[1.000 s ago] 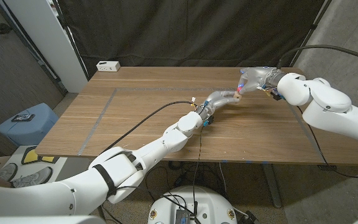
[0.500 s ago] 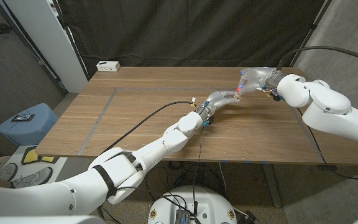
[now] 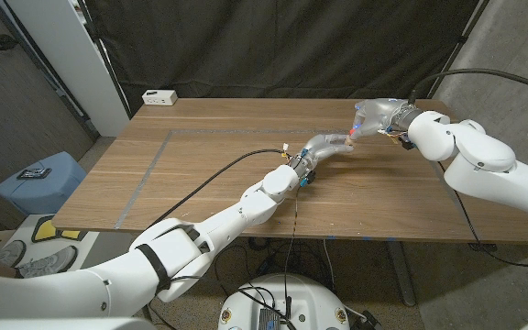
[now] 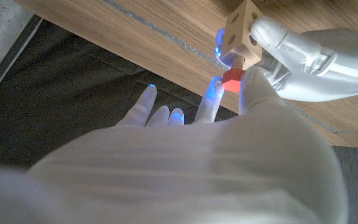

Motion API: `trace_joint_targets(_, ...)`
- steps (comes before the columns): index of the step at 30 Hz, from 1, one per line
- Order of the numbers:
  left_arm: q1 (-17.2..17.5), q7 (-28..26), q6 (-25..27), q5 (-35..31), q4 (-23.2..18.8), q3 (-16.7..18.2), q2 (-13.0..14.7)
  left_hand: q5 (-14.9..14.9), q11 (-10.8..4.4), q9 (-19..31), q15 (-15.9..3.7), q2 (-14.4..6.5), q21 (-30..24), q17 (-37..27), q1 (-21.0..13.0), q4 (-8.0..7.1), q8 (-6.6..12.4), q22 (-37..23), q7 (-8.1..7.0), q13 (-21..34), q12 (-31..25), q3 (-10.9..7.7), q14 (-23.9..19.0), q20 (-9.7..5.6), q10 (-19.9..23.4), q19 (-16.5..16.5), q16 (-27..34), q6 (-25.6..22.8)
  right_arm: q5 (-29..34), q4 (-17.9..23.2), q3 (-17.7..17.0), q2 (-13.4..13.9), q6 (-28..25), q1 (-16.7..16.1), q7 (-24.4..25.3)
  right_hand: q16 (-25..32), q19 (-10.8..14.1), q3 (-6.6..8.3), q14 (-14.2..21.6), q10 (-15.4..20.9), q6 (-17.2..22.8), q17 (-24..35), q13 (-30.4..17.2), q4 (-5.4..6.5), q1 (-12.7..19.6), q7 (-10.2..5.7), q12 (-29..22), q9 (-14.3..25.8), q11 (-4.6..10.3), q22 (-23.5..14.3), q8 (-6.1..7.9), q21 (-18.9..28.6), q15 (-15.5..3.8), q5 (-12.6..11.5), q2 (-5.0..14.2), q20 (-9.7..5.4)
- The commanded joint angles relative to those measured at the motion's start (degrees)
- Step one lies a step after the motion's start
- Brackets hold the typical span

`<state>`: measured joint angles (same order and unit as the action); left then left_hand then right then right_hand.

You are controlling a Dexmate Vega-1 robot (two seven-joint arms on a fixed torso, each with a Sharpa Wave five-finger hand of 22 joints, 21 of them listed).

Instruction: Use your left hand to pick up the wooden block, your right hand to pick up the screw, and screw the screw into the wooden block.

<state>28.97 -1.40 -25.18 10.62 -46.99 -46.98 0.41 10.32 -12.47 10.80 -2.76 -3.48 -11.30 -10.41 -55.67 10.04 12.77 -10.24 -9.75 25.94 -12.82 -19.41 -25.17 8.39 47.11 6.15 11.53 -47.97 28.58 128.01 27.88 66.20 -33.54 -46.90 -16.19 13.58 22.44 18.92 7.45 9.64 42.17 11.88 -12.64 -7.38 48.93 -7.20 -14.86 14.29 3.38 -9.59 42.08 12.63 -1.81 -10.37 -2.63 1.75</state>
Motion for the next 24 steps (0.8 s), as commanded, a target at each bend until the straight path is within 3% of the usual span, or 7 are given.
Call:
trace_joint_targets(1, 0.36, -0.04, 0.19, -0.02, -0.77, 0.03, 0.29, 0.4, -0.03, 0.28, -3.96, -0.11, -0.32, -0.15, -0.98, -0.12, 0.42, -0.18, -0.89, 0.15, -0.09, -0.35, -0.09, 0.03, 0.62, 0.14, 0.27, -2.17, 2.45, 0.28, 0.93, -0.54, -1.37, -0.2, 0.05, 0.3, 1.18, -0.76, 1.04, 1.35, 1.31, 0.08, -0.06, 0.38, -1.32, 0.19, -0.5, -0.12, -0.07, -0.21, 0.76, 0.25, -0.26, -0.35, -0.03, -0.24)
trace_joint_targets(18, 0.43, 0.21, 0.25, 0.04, -0.86, 0.01, 0.37, 0.38, -0.06, 0.3, -3.75, -0.25, -0.33, -0.2, -1.81, -0.24, 0.32, -0.19, -1.01, 0.25, -0.07, -0.48, -0.08, 0.1, 0.69, 0.17, 0.28, -2.06, 5.72, 0.29, 1.67, -1.45, -2.41, -0.76, 0.71, 0.64, 3.79, -3.76, 3.43, 4.14, 4.97, 0.21, 0.04, 2.85, -7.95, 1.86, -0.82, -1.0, -1.16, -0.23, 1.75, 0.0, -0.65, -0.3, -0.63, -1.23)
trace_joint_targets(24, 0.41, 0.33, 0.14, 0.09, -0.73, 0.02, 0.33, 0.37, -0.05, 0.31, -3.69, -0.22, -0.34, -0.2, -2.02, -0.28, 0.33, -0.19, -0.7, 0.29, -0.06, -0.47, -0.1, 0.08, 0.7, 0.19, 0.28, -2.12, 7.63, 0.36, 2.02, -2.11, -3.25, -1.19, 1.5, 0.83, 5.1, -5.29, 4.78, 6.19, 8.5, 0.25, 0.1, 3.95, -11.18, 2.43, -1.21, -0.59, -1.33, -0.26, 3.36, -0.11, -0.84, -0.48, -0.98, -1.53)
